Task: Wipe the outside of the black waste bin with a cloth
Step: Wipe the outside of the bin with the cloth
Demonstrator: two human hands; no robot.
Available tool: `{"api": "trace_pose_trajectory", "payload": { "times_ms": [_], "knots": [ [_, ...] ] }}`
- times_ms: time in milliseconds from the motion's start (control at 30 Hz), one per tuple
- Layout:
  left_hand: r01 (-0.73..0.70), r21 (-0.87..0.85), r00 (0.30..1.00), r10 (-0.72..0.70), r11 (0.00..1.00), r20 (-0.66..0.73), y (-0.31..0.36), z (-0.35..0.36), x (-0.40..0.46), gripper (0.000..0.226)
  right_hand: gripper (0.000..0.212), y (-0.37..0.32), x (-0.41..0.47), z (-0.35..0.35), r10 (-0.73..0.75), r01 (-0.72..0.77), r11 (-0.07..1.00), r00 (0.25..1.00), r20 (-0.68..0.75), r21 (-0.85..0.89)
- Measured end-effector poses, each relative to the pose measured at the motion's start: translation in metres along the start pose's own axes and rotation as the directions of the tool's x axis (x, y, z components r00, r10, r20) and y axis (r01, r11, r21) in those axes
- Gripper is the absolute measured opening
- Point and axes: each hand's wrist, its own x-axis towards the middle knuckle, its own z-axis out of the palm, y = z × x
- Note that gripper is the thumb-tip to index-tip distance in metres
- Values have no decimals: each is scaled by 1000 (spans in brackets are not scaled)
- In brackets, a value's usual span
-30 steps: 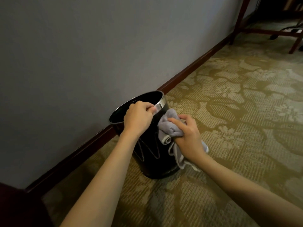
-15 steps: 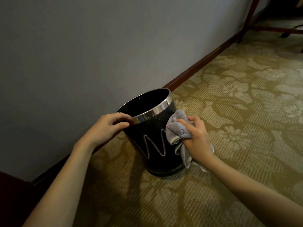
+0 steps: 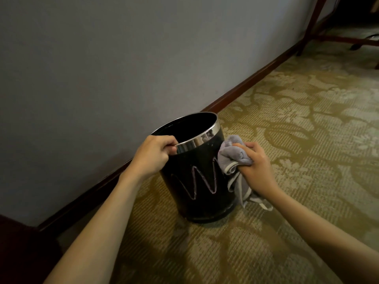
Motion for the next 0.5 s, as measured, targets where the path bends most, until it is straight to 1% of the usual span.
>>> {"api": "trace_pose_trajectory", "payload": {
  "times_ms": [67,133,200,267,333,400,433,500],
  "knots": [
    [0,43,1000,0,999,13,8,-2,6,25,42,6,2,-4,26,-28,997,999,27,67],
    [21,90,1000,-22,996,19,7,-7,10,26,37,11,1,-3,87,-96,982,994,59,164],
    [74,69,997,-75,995,0,2,-13,11,28,28,18,-1,0,214,-226,936,974,74,272],
    [119,29,991,-118,992,-60,-4,-16,10,30,25,25,-6,3,326,-338,884,941,92,322],
    [148,-10,981,-148,989,-122,-9,-18,8,32,22,31,-15,8,326,-355,900,933,153,251],
    [175,-61,971,-183,983,-155,-15,-19,7,34,22,33,-27,15,275,-316,937,931,241,148],
    [186,-81,967,-197,979,-163,-17,-20,6,36,24,32,-31,18,257,-299,945,929,265,130],
    [201,-104,963,-216,974,-164,-20,-21,5,38,33,27,-32,21,214,-246,964,941,261,99]
  ]
}}
